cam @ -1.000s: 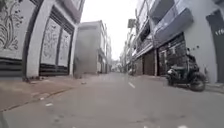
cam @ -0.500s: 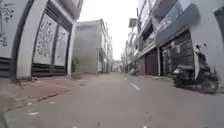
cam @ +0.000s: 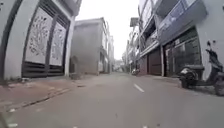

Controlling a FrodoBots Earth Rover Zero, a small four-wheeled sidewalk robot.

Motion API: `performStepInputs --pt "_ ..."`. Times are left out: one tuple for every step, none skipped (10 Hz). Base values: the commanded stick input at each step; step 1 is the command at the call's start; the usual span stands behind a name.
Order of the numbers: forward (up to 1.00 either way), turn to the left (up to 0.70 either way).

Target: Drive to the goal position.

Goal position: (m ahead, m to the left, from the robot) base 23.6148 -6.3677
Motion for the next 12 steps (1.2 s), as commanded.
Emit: performStepInputs --pt "0.85 -0.1" --pt "0.85 -0.18" --pt "0.85 -0.26" --pt "0.85 -0.34" --pt "0.85 -0.27" --pt "0.85 -0.21" --pt "0.85 -0.14" --pt "0.85 -0.12" --pt "0.85 -0.33" --pt "0.85 -0.32" --pt "0.85 -0.3" --pt "0.85 -0.16"
